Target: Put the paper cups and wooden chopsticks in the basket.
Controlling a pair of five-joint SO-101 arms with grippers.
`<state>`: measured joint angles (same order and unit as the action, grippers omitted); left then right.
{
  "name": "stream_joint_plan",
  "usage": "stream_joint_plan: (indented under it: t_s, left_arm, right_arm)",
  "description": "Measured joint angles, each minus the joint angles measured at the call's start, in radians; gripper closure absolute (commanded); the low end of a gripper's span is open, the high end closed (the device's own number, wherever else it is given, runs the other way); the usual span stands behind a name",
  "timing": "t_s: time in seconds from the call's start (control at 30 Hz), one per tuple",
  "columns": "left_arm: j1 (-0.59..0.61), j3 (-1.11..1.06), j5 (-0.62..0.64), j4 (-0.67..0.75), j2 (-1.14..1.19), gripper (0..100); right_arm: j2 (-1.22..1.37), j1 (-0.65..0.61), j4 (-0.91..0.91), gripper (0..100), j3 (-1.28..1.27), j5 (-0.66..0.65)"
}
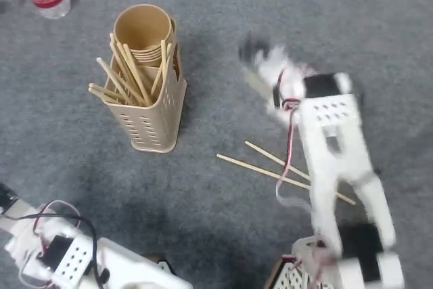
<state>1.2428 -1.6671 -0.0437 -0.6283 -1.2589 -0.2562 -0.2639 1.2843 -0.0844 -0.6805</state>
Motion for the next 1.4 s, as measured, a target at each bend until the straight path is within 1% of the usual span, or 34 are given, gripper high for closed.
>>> stream_joint_plan:
  t_s: [0.1, 0.2, 0.3, 0.43, 0.6, 0.67, 0.73, 0.87, 0.97, 1.03, 1.1, 1.2, 1.3, 1.4]
  left_arm:
    - [0.000, 0.000, 0.000, 0.000, 0.000, 93]
    - [0.000, 0.000, 0.000, 0.000, 0.000, 93]
    - [0.000, 0.000, 0.000, 0.000, 0.000, 93]
    - [0.000, 0.000, 0.000, 0.000, 0.000, 93]
    - [0.000, 0.000, 0.000, 0.000, 0.000, 93]
    - [0.000, 0.000, 0.000, 0.000, 0.000, 93]
    - [0.000, 0.000, 0.000, 0.000, 0.000, 93]
    - [0.000, 0.000, 0.000, 0.000, 0.000, 93]
    - [0.000, 0.000, 0.000, 0.000, 0.000, 93]
    - [0.000, 0.000, 0.000, 0.000, 0.000, 93]
    - [0.000, 0.000, 0.000, 0.000, 0.000, 93]
    - [0.000, 0.000, 0.000, 0.000, 0.000, 93]
    - [0.000, 0.000, 0.000, 0.000, 0.000, 93]
    - [0.000, 0.000, 0.000, 0.000, 0.000, 93]
  right_arm:
    - [-0.123, -0.094, 0.091, 99.2, 0.292, 0.002]
    - [-0.166, -0.124, 0.172, 99.2, 0.471, 0.002]
    - [-0.178, -0.112, 0.203, 99.2, 0.517, 0.003]
    - [-0.178, -0.089, 0.203, 99.2, 0.525, 0.068]
    - [-0.195, -0.095, 0.160, 99.1, 0.525, 0.133]
    - [-0.226, -0.092, 0.121, 99.1, 0.525, 0.192]
    - [-0.269, -0.095, 0.081, 99.1, 0.525, 0.281]
    - [-0.370, -0.092, 0.002, 99.1, 0.525, 0.523]
    - [-0.430, -0.091, -0.020, 99.1, 0.534, 0.713]
    - [-0.465, -0.092, -0.025, 99.1, 0.534, 0.799]
    - [-0.470, -0.095, -0.025, 99.1, 0.535, 0.832]
    - [-0.453, -0.089, -0.038, 99.1, 0.529, 0.844]
    - [-0.454, -0.092, -0.106, 99.1, 0.477, 0.847]
    - [-0.466, -0.097, -0.212, 99.1, 0.390, 0.853]
